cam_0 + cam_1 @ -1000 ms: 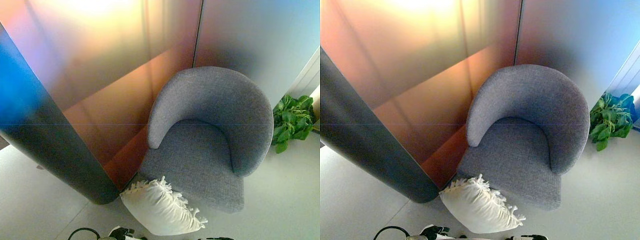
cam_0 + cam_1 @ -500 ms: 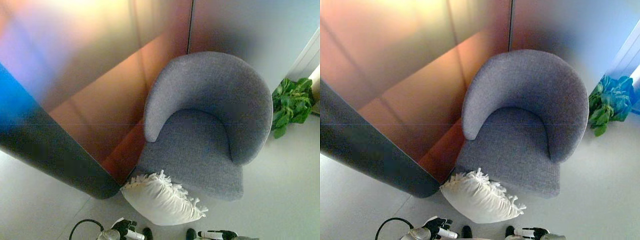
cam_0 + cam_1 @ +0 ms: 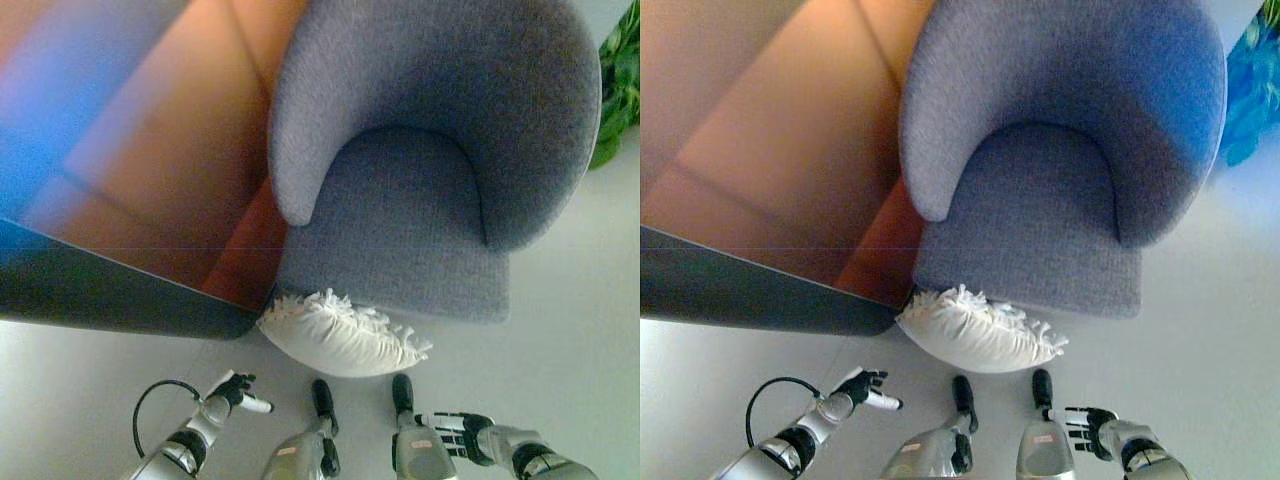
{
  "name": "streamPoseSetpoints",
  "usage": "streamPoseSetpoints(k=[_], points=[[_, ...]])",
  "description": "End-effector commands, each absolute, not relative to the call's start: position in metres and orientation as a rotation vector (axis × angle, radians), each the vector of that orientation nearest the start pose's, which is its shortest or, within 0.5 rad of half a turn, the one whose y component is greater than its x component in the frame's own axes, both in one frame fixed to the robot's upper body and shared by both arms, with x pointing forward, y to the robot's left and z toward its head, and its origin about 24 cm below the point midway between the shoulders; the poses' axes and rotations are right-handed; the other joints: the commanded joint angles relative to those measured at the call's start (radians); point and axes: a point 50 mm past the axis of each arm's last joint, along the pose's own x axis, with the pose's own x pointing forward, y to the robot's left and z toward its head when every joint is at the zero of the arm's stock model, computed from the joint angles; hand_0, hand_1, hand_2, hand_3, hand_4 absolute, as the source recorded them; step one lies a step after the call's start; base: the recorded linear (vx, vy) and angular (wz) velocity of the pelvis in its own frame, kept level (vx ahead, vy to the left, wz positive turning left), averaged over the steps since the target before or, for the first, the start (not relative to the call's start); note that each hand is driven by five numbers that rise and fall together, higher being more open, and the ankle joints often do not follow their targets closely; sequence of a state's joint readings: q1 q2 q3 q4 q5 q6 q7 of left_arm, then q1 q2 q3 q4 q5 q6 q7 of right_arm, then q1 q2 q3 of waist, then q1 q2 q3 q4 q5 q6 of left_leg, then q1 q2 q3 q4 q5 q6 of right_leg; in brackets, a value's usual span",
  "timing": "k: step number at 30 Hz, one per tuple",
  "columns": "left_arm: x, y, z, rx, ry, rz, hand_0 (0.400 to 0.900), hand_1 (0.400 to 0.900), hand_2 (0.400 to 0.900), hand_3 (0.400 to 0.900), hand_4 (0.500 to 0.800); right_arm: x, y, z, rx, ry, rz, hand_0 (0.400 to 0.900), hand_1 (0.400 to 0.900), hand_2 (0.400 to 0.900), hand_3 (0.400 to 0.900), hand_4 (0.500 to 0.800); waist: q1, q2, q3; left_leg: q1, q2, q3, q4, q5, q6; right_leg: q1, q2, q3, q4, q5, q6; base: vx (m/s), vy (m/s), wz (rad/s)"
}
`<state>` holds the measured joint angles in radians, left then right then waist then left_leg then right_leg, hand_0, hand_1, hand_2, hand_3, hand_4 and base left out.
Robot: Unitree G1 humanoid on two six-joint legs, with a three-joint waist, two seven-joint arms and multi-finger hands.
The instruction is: Pick up the pillow and put it on the sofa.
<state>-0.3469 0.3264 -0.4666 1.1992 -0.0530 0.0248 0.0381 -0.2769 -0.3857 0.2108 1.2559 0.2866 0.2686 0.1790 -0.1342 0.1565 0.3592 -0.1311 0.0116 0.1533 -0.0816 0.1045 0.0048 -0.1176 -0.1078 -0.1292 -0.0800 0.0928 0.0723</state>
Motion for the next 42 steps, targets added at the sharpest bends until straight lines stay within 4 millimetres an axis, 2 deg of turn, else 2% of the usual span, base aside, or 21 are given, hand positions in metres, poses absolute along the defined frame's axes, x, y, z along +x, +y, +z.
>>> streamPoseSetpoints(k=[1,3,6,12,19,28,36,42], points=[[0.248,0.25,-0.087,0.561,0.842,0.022,0.9,0.9,0.9,0.9,0.8,0.158,-0.283,-0.125,-0.115,1.348,-0.14,0.9,0.9,0.9,0.9,0.8,-0.01,-0.032,0.03,-0.015,-0.075,0.031,-0.006,-0.028,-0.035,-0.107,-0.032,0.091,0.031,0.03,0.075,-0.05,0.026,0.0],[0.255,0.252,-0.081,0.534,0.823,0.046,0.9,0.9,0.9,0.9,0.8,0.162,-0.282,-0.123,-0.056,1.353,-0.157,0.9,0.9,0.9,0.9,0.8,-0.013,-0.029,0.043,-0.032,-0.075,0.033,-0.005,-0.02,-0.038,-0.128,-0.033,0.094,0.038,0.034,0.073,-0.05,0.032,-0.01],[0.264,0.253,-0.074,0.493,0.786,0.097,0.9,0.9,0.9,0.9,0.8,0.164,-0.287,-0.12,-0.07,1.319,-0.139,0.9,0.9,0.9,0.9,0.8,-0.019,-0.028,0.062,-0.083,-0.072,0.042,0.01,-0.008,-0.044,-0.187,-0.025,0.108,0.067,0.033,0.071,-0.06,0.031,-0.1],[0.284,0.271,-0.05,0.447,0.731,0.203,0.9,0.9,0.9,0.9,0.8,0.168,-0.286,-0.119,-0.092,1.234,-0.089,0.9,0.9,0.9,0.9,0.8,-0.059,-0.066,0.111,-0.13,-0.053,0.079,0.015,0.01,-0.052,-0.249,-0.008,0.127,0.081,0.05,0.071,-0.04,-0.019,-0.08],[0.303,0.277,-0.029,0.418,0.671,0.254,0.9,0.9,0.9,0.9,0.8,0.176,-0.286,-0.115,-0.101,1.187,-0.061,0.9,0.9,0.9,0.9,0.8,-0.092,-0.084,0.152,-0.183,-0.038,0.1,0.011,0.034,-0.064,-0.311,0.017,0.143,0.088,0.066,0.065,-0.03,0.016,-0.08],[0.32,0.284,-0.005,0.361,0.608,0.324,0.9,0.9,0.9,0.9,0.8,0.177,-0.292,-0.112,-0.112,1.169,-0.043,0.9,0.9,0.9,0.9,0.8,-0.107,-0.07,0.161,-0.243,-0.032,0.107,0.01,0.058,-0.076,-0.378,0.031,0.152,0.106,0.069,0.061,-0.01,0.022,-0.03],[0.331,0.303,0.024,0.4,0.519,0.451,0.9,0.9,0.9,0.9,0.8,0.18,-0.298,-0.107,-0.11,1.151,-0.056,0.9,0.9,0.9,0.9,0.8,-0.114,-0.049,0.161,-0.267,-0.029,0.115,0.01,0.071,-0.087,-0.402,0.028,0.152,0.11,0.071,0.061,0.0,0.004,0.0],[0.338,0.305,0.037,0.398,0.492,0.486,0.9,0.9,0.9,0.9,0.8,0.181,-0.299,-0.106,-0.098,1.143,-0.049,0.9,0.9,0.9,0.9,0.8,-0.119,-0.038,0.161,-0.276,-0.027,0.123,0.013,0.074,-0.091,-0.412,0.023,0.15,0.114,0.07,0.062,0.0,0.0,0.0]])
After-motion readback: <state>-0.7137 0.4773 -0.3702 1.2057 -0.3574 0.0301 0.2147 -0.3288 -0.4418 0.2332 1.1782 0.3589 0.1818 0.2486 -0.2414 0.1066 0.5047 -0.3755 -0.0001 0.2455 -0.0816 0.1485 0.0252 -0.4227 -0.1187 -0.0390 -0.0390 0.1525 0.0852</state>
